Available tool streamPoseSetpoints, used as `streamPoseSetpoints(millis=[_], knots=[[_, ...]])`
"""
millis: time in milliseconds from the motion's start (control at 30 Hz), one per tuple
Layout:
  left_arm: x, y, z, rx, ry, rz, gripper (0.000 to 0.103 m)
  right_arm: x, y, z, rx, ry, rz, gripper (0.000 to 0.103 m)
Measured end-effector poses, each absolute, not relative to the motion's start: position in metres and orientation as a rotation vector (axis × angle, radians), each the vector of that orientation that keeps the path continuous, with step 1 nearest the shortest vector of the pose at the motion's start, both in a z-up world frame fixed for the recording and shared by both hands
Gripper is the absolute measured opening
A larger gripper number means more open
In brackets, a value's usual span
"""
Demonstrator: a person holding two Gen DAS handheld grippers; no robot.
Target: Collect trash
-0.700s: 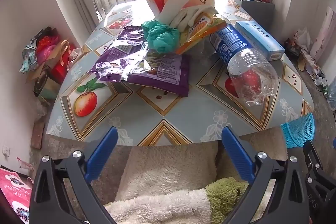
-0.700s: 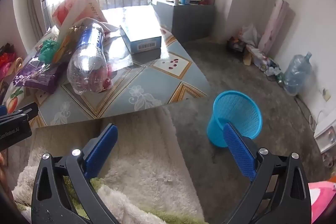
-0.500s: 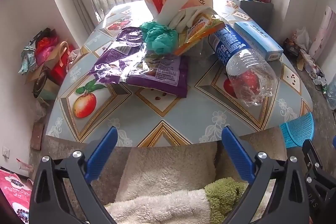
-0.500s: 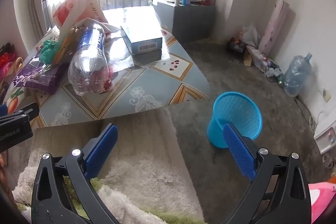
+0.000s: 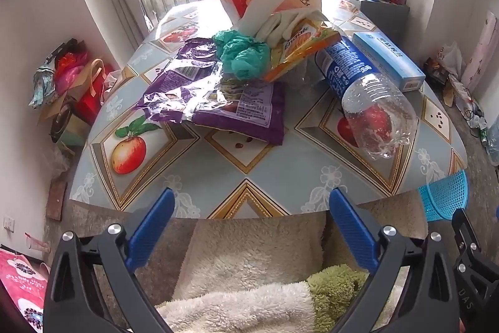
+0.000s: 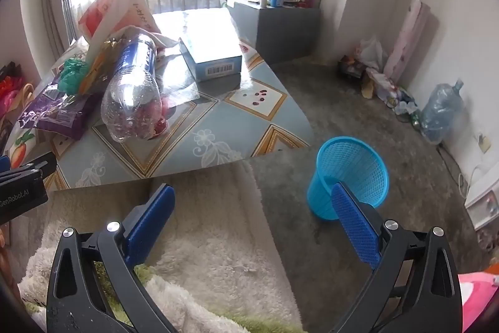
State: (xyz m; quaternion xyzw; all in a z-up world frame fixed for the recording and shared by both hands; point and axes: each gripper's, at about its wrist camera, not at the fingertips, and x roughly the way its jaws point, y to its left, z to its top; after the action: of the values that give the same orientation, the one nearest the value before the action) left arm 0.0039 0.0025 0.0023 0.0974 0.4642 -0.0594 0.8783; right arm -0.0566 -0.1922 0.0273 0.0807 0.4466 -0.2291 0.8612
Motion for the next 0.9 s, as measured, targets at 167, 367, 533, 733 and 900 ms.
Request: streamPoseSetpoints(millis=[167, 367, 533, 733, 900], knots=[[0.0039, 0.0052, 0.0013, 0.204, 0.966, -0.121, 0.097, -0.0570, -0.1923, 0.0273, 0.169, 0.937, -0.481, 0.095], [0.0042, 0.0062, 0.0012, 0.205, 0.966, -0.120, 0.097, -0.0569, -0.1927, 0.0271, 0.169, 0.937, -0.481, 0.095], [0.0039, 0.0066, 0.0012, 0.206, 0.966, -0.120, 0.097, -0.0568, -0.1928, 0.0271, 0.168, 0.937, -0.481, 0.095], [0.0036, 0.0073, 0.0011, 0.209, 0.964, -0.115, 0.097, -0.0569, -0.1930, 0.0270, 0.168, 0.938, -0.480, 0.095], [0.0041, 0.0085, 0.0011, 0.209, 0.966, -0.115, 0.097, -0.0570, -0.1934, 0.0270, 0.169, 0.938, -0.480, 0.095]])
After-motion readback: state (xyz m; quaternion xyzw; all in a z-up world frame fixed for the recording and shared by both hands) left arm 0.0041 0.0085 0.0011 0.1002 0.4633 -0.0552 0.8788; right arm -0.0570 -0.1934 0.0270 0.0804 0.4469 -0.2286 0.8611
